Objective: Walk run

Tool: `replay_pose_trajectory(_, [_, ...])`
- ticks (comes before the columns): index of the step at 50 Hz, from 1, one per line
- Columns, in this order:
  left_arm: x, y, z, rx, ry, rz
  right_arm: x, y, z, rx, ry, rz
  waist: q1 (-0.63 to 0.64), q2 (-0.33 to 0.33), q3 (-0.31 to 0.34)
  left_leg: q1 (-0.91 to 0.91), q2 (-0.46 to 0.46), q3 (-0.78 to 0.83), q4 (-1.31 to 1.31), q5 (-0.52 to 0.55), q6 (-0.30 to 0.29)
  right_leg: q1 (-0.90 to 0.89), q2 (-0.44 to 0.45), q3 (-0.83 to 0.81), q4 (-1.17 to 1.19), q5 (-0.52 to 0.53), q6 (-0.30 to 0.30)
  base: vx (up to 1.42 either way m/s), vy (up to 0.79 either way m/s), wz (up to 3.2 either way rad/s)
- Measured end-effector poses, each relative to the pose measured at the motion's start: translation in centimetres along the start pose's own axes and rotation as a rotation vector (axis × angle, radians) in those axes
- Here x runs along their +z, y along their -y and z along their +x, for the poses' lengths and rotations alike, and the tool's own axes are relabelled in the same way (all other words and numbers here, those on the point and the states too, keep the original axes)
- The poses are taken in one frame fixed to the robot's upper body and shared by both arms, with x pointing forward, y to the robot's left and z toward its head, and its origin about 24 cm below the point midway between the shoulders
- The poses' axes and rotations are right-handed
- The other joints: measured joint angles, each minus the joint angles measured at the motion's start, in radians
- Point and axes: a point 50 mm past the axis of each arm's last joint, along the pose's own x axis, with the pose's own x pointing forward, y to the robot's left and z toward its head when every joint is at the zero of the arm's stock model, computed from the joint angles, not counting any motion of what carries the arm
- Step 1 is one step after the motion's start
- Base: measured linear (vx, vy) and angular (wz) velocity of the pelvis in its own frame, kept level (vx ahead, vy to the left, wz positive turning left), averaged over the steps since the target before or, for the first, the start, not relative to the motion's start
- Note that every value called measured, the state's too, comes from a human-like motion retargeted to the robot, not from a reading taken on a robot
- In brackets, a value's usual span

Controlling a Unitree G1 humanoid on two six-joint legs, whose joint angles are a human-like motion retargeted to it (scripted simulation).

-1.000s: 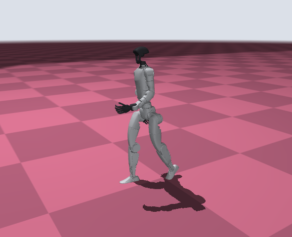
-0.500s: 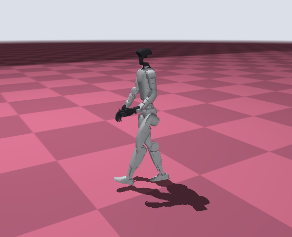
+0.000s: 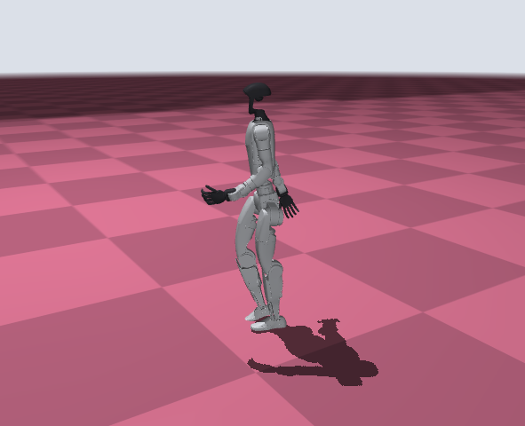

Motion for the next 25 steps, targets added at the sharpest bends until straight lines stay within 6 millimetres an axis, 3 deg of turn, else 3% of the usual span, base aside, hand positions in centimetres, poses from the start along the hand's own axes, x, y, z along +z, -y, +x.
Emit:
replay_pose_trajectory(4, [0.7, 0.3, 0.8, -0.039, 0.02, 0.003, -0.5, -0.6, 0.0, 0.014, -0.027, 0.035, -0.038, -0.037, 0.012, 0.086, -0.055, -0.002, -0.002, -0.051, -0.003, -0.032, -0.061, -0.035, -0.282, -0.015, 0.002, 0.55, -0.19, 0.07])
replay_pose_trajectory(11, [0.1, 1.2, 0.8, -0.068, 0.026, -0.02, 1.4, -0.9, -0.1, -0.035, 0.029, -0.024, -0.046, -0.027, -0.018, 0.183, -0.048, 0.021, 0.009, -0.112, -0.041, -0.078, -0.028, -0.172, -0.547, -0.037, -0.022, 0.62, -0.22, -0.16])
replay_pose_trajectory(15, [-1.8, 2.4, 0.0, -0.087, -0.021, -0.083, 3.1, -0.5, -0.2, -0.067, 0.069, -0.048, -0.097, 0.005, -0.048, 0.206, -0.016, -0.007, 0.052, -0.079, -0.089, -0.047, -0.03, -0.237, -0.474, -0.038, -0.122, 0.77, -0.31, 0.72])
replay_pose_trajectory(17, [-2.9, 3.0, -0.5, -0.084, -0.054, -0.121, 3.6, 0.0, -0.3, -0.091, 0.087, -0.048, -0.129, 0.018, -0.063, 0.215, 0.004, -0.019, 0.094, -0.008, -0.133, -0.021, -0.021, -0.222, -0.479, 0.045, -0.147, 0.82, -0.4, 0.86])
replay_pose_trajectory(20, [-4.0, 3.2, -1.3, -0.078, -0.095, -0.143, 4.4, 0.9, -0.4, -0.12, 0.102, -0.037, -0.129, 0.025, -0.091, 0.202, 0.028, -0.019, 0.208, 0.187, -0.208, 0.016, 0.004, -0.157, -0.47, 0.032, -0.194, 0.82, -0.51, 0.23])
replay_pose_trajectory(23, [-4.6, 3.7, -1.8, -0.086, -0.12, -0.128, 6.8, 2.2, -0.9, -0.136, 0.164, -0.009, -0.076, -0.047, -0.106, 0.105, 0.001, 0.008, 0.471, 0.436, -0.271, 0.076, -0.039, -0.136, -0.446, -0.011, -0.193, 0.68, -0.49, -0.51])
replay_pose_trajectory(25, [-4.2, 3.2, -2.0, -0.074, -0.107, -0.102, 9.2, 3.3, -1.5, -0.161, 0.236, -0.012, -0.054, -0.107, -0.114, 0.024, -0.037, 0.024, 0.651, 0.533, -0.247, 0.111, -0.054, -0.119, -0.449, -0.032, -0.198, 0.51, -0.46, -0.9])
